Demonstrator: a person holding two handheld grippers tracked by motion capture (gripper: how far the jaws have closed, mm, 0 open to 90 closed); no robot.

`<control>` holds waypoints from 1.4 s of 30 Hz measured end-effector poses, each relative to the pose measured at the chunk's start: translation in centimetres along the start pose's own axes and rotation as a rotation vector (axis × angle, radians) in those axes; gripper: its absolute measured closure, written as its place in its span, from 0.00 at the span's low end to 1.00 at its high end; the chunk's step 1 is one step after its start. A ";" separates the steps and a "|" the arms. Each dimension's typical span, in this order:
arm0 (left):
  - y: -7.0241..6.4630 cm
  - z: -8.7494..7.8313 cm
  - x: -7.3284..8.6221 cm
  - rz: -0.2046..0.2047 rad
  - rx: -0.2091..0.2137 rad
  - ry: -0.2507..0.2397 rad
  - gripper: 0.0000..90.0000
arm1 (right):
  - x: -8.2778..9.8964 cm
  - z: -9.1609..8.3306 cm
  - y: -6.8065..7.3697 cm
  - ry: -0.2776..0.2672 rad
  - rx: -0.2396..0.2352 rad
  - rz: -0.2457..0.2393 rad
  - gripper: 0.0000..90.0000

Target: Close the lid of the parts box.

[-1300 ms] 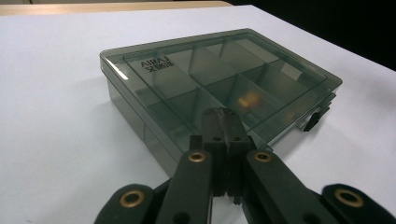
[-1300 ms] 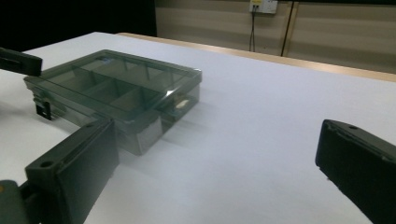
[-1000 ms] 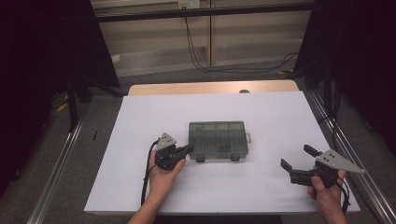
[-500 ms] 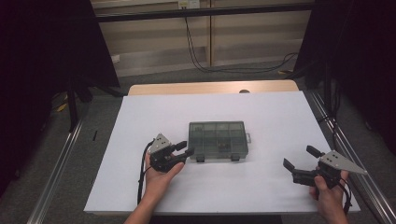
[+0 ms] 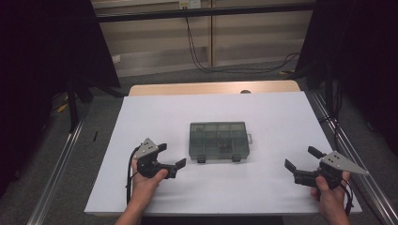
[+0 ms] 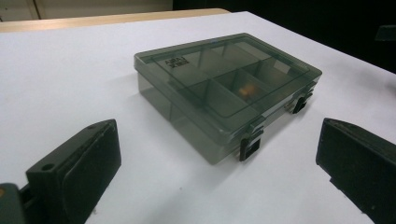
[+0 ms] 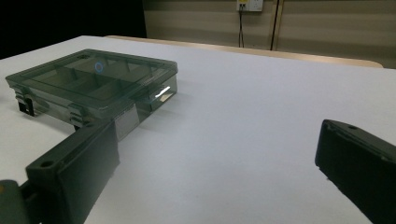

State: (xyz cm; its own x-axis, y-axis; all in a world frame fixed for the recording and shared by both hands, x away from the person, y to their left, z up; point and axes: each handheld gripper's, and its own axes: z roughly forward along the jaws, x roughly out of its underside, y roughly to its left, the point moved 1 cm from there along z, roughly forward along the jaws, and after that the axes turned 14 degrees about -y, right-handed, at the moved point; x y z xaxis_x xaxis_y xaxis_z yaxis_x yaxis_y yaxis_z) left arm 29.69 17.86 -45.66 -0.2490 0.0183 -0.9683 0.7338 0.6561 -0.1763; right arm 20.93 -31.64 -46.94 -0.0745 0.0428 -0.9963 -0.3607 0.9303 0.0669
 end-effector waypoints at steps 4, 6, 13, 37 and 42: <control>0.5 -1.0 0.1 0.000 -0.018 -0.008 0.00 | 0.0 0.0 0.0 0.000 0.001 -0.001 0.00; 0.7 -1.5 0.2 -0.003 -0.036 -0.009 0.00 | 0.0 0.0 0.0 0.001 0.001 -0.001 0.00; 1.5 -2.6 0.3 -0.001 -0.044 -0.003 0.00 | 0.1 0.1 0.0 0.004 0.005 0.004 0.00; 2.7 -5.4 0.6 -0.022 -0.072 -0.005 0.01 | 0.3 0.1 0.0 0.007 0.003 0.003 0.00; 2.9 -6.2 0.5 -0.043 -0.077 -0.027 0.01 | 0.3 0.1 -0.1 0.003 0.005 0.013 0.00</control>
State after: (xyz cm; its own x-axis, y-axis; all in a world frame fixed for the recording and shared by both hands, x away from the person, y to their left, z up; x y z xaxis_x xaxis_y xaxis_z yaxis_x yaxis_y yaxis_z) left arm 27.80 24.50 -45.56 -0.2612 -0.0303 -0.9648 0.6716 0.7123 -0.2041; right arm 21.02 -31.71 -47.24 -0.0817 0.0536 -0.9952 -0.3553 0.9314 0.0793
